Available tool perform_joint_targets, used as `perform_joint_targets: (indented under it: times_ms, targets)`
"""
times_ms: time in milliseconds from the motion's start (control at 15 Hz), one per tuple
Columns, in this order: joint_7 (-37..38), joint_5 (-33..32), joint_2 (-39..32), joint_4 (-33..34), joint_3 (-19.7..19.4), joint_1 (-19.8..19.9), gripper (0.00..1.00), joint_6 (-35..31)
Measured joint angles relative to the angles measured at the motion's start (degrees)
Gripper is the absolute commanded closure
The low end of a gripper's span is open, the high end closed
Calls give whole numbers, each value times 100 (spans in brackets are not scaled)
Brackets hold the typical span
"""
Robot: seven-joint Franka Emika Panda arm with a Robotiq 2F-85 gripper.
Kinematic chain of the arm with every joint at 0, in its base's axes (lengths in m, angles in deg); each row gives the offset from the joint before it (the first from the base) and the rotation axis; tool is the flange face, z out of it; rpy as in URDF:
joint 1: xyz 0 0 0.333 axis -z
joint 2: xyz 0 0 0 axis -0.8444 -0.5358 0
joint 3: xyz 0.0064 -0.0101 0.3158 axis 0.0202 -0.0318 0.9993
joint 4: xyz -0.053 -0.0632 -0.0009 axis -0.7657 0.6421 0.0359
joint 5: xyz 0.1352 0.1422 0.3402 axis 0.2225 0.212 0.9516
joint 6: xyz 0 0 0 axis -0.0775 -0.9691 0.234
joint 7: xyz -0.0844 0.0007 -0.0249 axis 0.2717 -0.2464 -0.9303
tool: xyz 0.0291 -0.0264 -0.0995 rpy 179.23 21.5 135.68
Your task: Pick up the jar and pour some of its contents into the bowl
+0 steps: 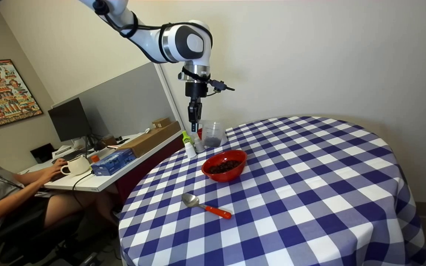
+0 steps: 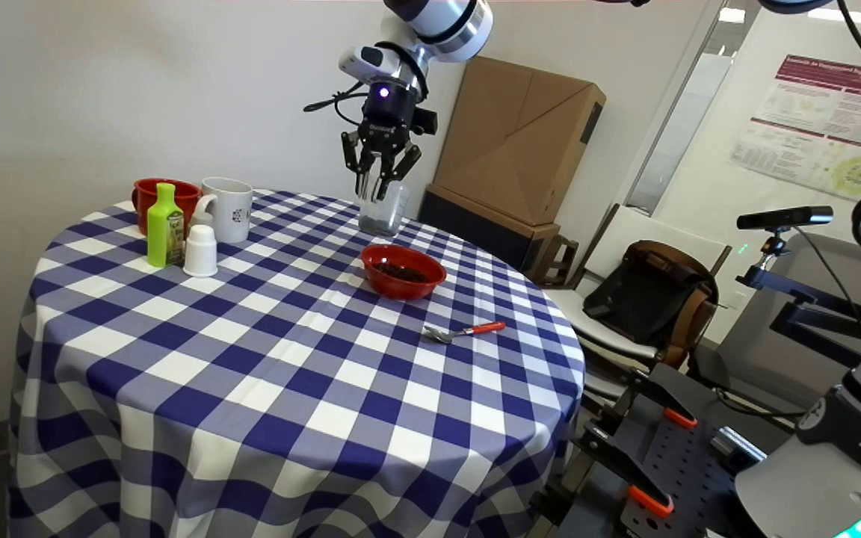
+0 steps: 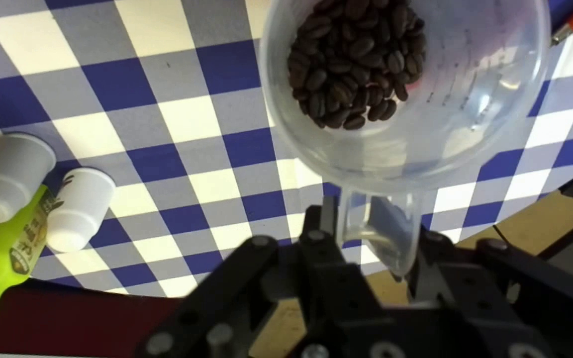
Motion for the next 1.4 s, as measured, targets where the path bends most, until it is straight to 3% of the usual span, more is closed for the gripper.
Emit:
perform_joint_targets:
  times_ms: [667, 1400]
  targets:
    - [163, 1023, -1015, 1419, -49, 506, 94, 1585]
    - [124, 2149, -1476, 1749, 62, 1032, 94, 1852]
